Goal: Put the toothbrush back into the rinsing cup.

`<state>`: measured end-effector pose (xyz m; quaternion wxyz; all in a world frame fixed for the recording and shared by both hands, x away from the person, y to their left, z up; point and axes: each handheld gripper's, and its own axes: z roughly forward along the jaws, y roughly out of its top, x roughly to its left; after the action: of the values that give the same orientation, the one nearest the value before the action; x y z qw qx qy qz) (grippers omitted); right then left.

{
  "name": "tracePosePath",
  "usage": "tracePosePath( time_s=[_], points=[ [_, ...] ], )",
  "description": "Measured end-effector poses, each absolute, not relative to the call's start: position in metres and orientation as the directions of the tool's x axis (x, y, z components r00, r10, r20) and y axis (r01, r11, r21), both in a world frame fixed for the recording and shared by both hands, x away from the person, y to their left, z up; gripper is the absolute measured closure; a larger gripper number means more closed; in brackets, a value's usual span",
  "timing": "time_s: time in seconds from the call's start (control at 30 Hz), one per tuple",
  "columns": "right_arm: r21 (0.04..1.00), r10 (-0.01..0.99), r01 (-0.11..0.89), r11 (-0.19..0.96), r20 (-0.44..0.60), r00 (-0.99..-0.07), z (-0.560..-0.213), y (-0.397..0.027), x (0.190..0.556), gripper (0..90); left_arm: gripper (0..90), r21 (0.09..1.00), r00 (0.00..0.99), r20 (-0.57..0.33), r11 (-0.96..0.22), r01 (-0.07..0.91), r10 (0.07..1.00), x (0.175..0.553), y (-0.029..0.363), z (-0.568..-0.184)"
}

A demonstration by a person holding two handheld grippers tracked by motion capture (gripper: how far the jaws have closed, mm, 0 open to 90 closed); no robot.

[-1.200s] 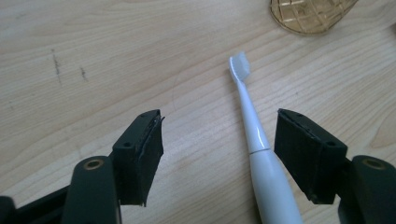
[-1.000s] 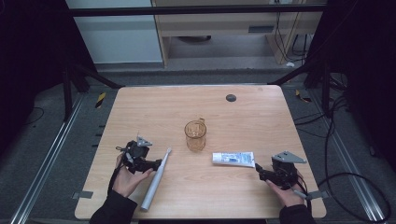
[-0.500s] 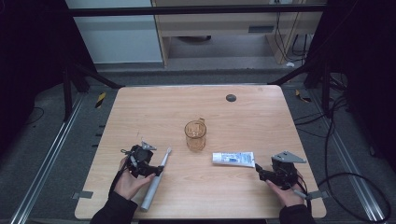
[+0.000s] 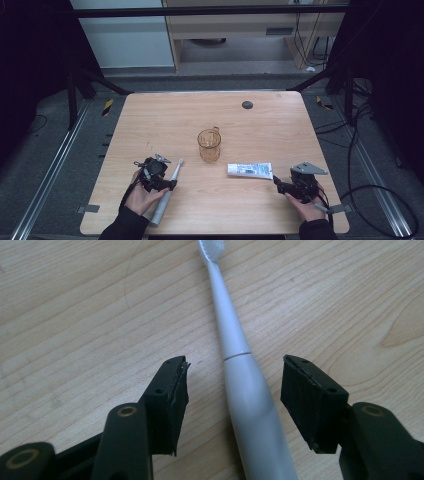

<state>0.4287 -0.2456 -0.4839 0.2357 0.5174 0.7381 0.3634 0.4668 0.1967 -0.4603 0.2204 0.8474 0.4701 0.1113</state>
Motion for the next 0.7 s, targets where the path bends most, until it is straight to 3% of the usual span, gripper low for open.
tracePosePath(
  time_s=[0.7],
  points=[
    [0.779, 0.932, 0.593, 0.205, 0.03, -0.362, -0.4846, -0.2451, 0.4293, 28.3, 55.8, 0.421, 0.522, -0.025, -0.465, 0.779, 0.852, 0.4714, 0.19, -0.4705]
  ],
)
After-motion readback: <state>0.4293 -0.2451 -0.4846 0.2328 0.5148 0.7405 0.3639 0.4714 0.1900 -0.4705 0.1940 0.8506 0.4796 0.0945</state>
